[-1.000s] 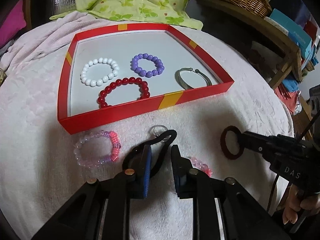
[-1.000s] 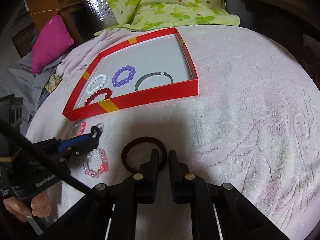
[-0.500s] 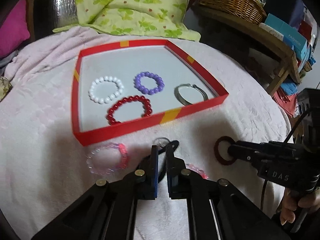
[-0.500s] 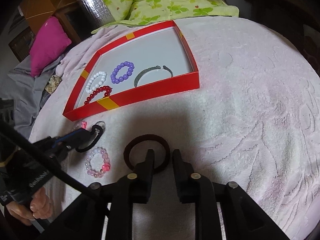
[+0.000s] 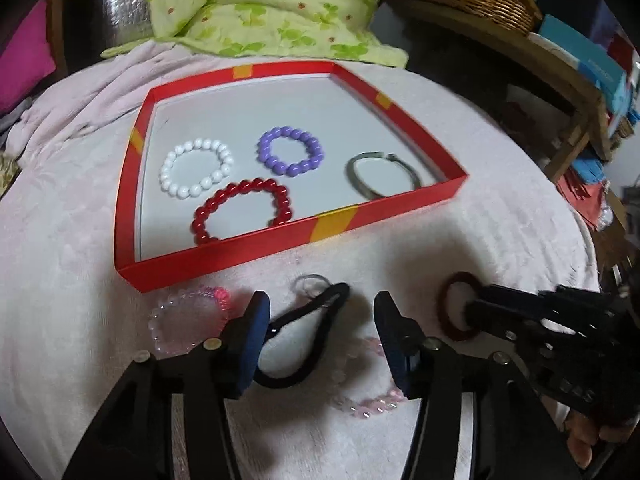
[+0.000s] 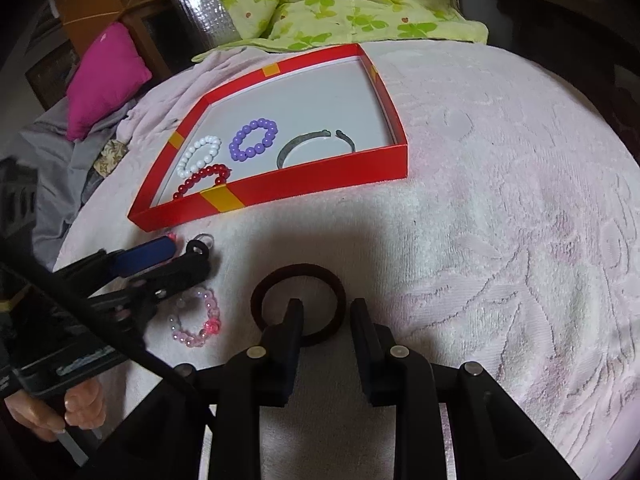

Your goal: Organize jewelry

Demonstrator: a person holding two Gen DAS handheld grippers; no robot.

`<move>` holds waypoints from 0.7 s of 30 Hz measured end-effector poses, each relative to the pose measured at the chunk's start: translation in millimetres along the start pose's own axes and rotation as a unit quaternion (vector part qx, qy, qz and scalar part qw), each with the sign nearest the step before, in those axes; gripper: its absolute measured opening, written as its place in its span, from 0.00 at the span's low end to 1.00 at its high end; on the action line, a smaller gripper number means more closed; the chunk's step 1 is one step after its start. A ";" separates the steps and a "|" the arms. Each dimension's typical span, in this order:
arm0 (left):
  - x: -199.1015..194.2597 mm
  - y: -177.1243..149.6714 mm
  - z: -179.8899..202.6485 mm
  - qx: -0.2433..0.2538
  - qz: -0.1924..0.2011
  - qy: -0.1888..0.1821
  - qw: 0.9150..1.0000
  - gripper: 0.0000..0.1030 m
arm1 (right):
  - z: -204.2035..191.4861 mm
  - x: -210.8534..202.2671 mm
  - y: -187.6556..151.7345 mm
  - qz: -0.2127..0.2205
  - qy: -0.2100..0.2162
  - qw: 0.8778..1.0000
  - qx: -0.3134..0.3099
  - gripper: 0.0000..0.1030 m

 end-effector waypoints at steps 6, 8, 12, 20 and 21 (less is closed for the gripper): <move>0.5 1.2 0.1 0.004 0.005 -0.005 1.000 0.20 | -0.5 -3.5 -1.1 0.011 -0.026 0.999 -0.021 0.14; -1.5 -0.1 2.2 0.012 0.008 -0.005 1.000 0.14 | 1.7 -6.5 0.4 0.018 -0.029 0.999 -0.018 0.12; -12.9 -1.3 4.6 0.025 0.019 -0.017 0.999 0.10 | 5.4 -15.3 3.1 0.036 -0.031 0.999 -0.015 0.12; -37.1 -6.3 -15.2 0.016 0.037 -0.018 0.999 0.06 | 15.3 -18.4 5.5 0.026 0.000 1.000 0.017 0.13; -38.9 -6.5 -18.6 0.013 0.039 -0.019 0.999 0.06 | 15.8 -16.5 5.4 0.018 0.007 1.000 0.022 0.14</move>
Point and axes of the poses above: each gripper's, at about its wrist camera, not at the fingertips, and x roughly the way its jaws point, z to its right, y to its top, the point moved 7 cm from there along x, roughly the way its jaws point, and after that the axes turned 12 degrees about -z, right-handed, at the moved point
